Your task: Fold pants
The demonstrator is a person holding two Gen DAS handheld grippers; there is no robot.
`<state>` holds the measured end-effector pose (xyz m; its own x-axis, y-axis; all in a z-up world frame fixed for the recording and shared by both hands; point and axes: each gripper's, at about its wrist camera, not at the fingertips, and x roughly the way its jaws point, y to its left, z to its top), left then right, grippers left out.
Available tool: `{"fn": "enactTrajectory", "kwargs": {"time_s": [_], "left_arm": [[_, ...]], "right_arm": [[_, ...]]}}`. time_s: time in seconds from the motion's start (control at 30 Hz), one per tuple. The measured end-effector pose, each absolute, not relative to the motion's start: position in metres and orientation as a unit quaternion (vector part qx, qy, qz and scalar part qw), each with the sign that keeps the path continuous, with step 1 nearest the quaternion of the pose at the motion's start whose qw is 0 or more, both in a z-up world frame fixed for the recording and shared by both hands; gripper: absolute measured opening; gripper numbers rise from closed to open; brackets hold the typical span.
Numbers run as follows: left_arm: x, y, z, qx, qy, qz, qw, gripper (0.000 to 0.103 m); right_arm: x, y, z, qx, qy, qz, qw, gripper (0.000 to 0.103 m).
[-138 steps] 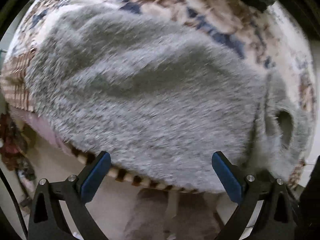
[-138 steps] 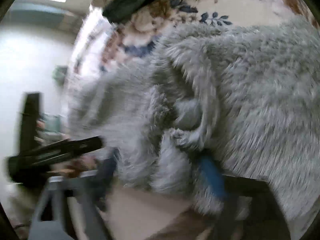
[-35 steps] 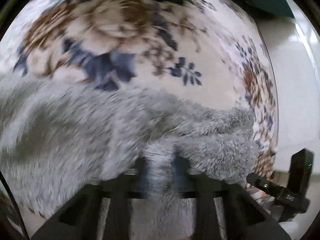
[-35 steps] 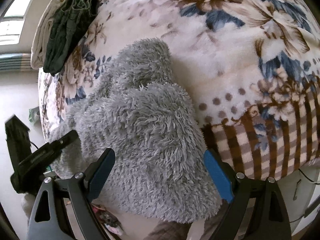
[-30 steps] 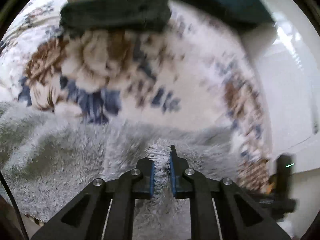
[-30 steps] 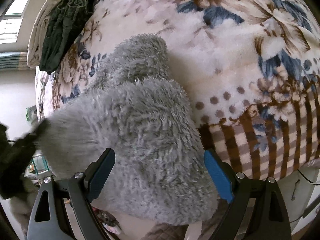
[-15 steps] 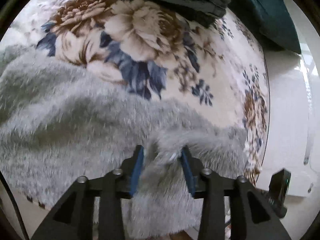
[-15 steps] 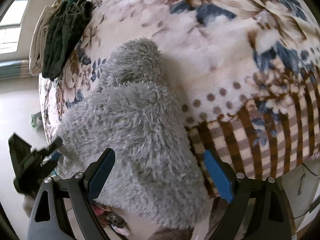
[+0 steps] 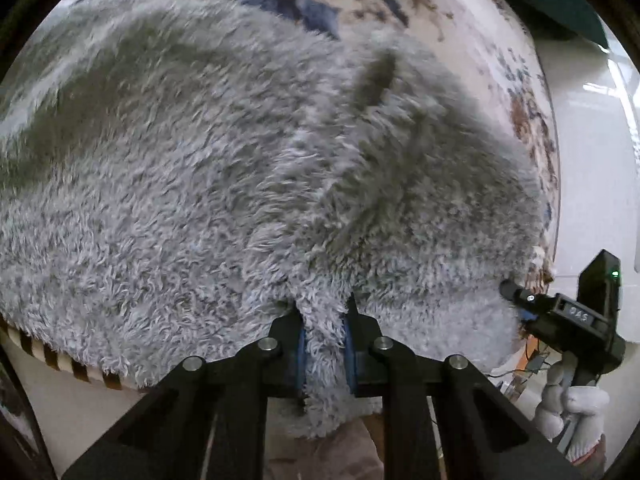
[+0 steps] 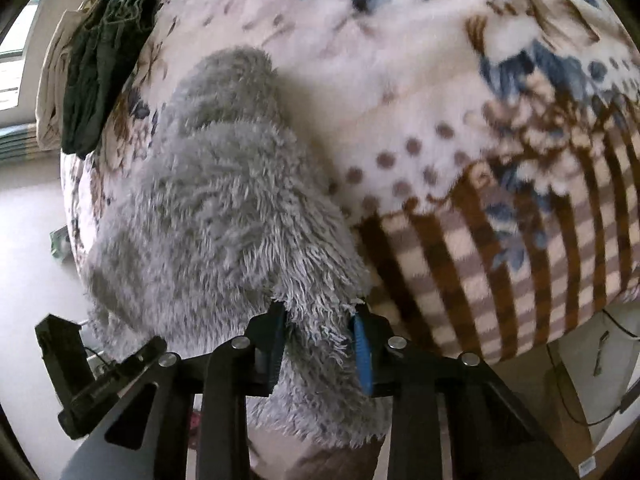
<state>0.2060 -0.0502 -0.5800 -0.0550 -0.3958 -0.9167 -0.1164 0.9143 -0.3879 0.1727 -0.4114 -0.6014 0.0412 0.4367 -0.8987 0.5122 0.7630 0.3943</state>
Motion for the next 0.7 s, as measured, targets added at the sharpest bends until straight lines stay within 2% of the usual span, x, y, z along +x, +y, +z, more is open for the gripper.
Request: {"fn": "enactTrajectory", "kwargs": {"time_s": [0.07,0.13,0.17,0.23,0.27,0.37,0.57,0.7], "left_arm": [[0.209,-0.049,-0.58,-0.182,0.719,-0.101,0.663,0.016],[0.213,-0.051,-0.57,-0.171,0.717,-0.095,0.669,0.018],[0.214,-0.051,-0.563,-0.166,0.713,-0.091,0.675,0.025],[0.211,-0.044,-0.545,-0.164,0.691,-0.081,0.699,0.029],[0.208,-0.038,-0.538,-0.169,0.677,-0.076,0.712,0.04],[0.2,-0.01,-0.519,-0.2,0.627,-0.045,0.752,0.103],[0.178,0.067,-0.526,-0.281,0.592,0.064,0.753,0.103],[0.163,0.134,-0.543,-0.367,0.559,0.157,0.726,0.103]], "right_arm": [[0.175,-0.408,-0.604,0.34,0.702,-0.026,0.625,0.033],[0.177,-0.404,-0.602,0.338,0.71,-0.022,0.617,0.041],[0.176,-0.404,-0.598,0.337,0.712,-0.02,0.616,0.054],[0.175,-0.403,-0.584,0.335,0.713,-0.023,0.616,0.073],[0.175,-0.403,-0.574,0.322,0.711,-0.029,0.625,0.078],[0.178,-0.385,-0.534,0.237,0.694,-0.059,0.677,0.081],[0.213,-0.317,-0.511,0.133,0.691,-0.072,0.707,0.086],[0.237,-0.269,-0.519,0.134,0.699,-0.057,0.7,0.087]]}}
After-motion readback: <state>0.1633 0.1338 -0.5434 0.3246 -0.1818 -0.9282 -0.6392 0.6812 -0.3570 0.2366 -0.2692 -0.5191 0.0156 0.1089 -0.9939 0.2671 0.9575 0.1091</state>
